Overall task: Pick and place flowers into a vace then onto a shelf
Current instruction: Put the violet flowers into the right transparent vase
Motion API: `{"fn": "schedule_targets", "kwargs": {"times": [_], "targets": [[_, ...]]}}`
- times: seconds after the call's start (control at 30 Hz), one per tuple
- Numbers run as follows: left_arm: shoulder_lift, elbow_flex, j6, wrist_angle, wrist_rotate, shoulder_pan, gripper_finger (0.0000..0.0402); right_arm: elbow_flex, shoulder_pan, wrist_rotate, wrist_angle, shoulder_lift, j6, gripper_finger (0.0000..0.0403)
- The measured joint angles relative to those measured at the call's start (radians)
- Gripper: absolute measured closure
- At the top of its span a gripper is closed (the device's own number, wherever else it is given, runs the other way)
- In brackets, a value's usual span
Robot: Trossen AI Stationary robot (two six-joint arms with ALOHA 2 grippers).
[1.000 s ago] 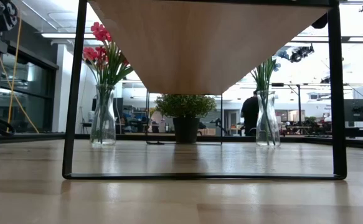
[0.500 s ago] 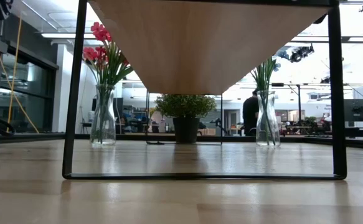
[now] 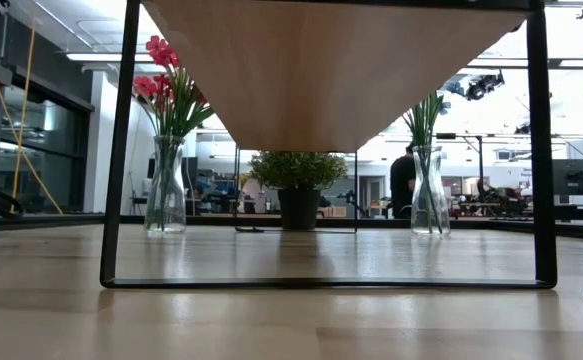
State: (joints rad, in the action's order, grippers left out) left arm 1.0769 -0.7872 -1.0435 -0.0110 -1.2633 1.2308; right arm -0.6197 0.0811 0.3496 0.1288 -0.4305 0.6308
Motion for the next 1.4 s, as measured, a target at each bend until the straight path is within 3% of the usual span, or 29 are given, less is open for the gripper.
{"fn": "schedule_targets", "kwargs": {"times": [0.57,0.77,0.97,1.1,1.4], "targets": [[0.147,0.0,-0.034,0.234,-0.134,-0.007,0.0151,0.0,-0.34,-0.008,-0.146,-0.004,-0.025,0.0314],[0.186,-0.001,-0.035,0.307,-0.081,-0.079,0.0151,-0.001,-0.447,-0.002,-0.298,-0.027,-0.06,0.0329],[0.228,-0.056,-0.018,0.308,0.031,-0.159,0.0151,-0.001,-0.529,-0.008,-0.278,-0.046,-0.052,0.0332],[0.253,-0.102,0.029,0.307,0.074,-0.177,0.0151,-0.027,-0.562,-0.017,-0.131,-0.066,-0.027,0.0332],[0.308,-0.166,0.048,0.308,0.064,-0.177,0.0151,-0.286,-0.669,-0.144,0.523,-0.245,-0.036,0.0332]]}}
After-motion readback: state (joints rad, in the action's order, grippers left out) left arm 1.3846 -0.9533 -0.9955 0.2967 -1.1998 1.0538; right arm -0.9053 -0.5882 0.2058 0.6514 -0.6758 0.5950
